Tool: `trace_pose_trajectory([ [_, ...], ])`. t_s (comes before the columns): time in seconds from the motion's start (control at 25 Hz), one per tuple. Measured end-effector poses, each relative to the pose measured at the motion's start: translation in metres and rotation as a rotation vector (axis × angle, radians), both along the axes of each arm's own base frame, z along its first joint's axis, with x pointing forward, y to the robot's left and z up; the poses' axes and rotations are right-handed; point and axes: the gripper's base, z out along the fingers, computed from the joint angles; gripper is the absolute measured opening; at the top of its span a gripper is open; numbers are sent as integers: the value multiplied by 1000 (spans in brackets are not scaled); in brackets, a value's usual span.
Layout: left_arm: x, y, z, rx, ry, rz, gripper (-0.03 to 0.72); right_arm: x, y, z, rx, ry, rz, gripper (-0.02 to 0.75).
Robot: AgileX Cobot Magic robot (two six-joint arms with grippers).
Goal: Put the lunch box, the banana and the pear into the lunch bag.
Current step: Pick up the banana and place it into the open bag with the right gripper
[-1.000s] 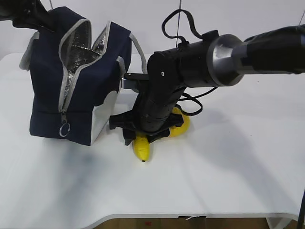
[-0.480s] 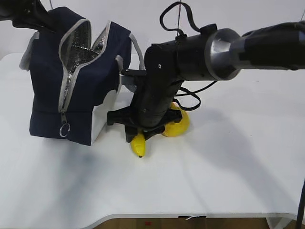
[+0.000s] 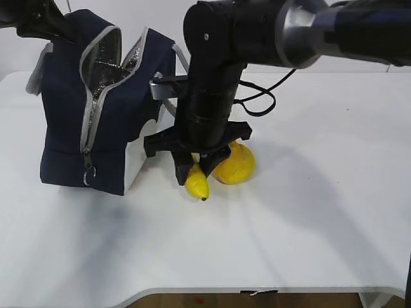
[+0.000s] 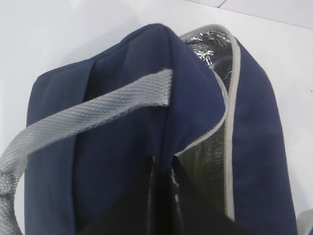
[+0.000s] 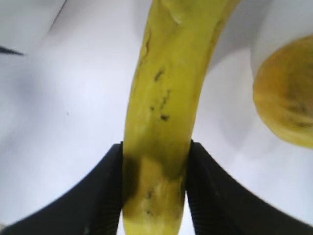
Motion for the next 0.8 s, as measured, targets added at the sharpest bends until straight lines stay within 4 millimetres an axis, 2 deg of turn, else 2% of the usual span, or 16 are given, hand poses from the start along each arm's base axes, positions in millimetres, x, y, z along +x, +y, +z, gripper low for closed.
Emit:
trace_pose_trajectory([
  [0.12, 0, 0, 0, 0, 0, 0, -6, 0, 0, 13, -16, 13, 33, 309],
  [0.32, 0, 0, 0, 0, 0, 0, -6, 6, 3, 39, 13, -63, 66, 309],
  [0.8, 0, 0, 0, -3, 0, 0, -6, -11, -15, 103, 20, -215, 105, 309],
])
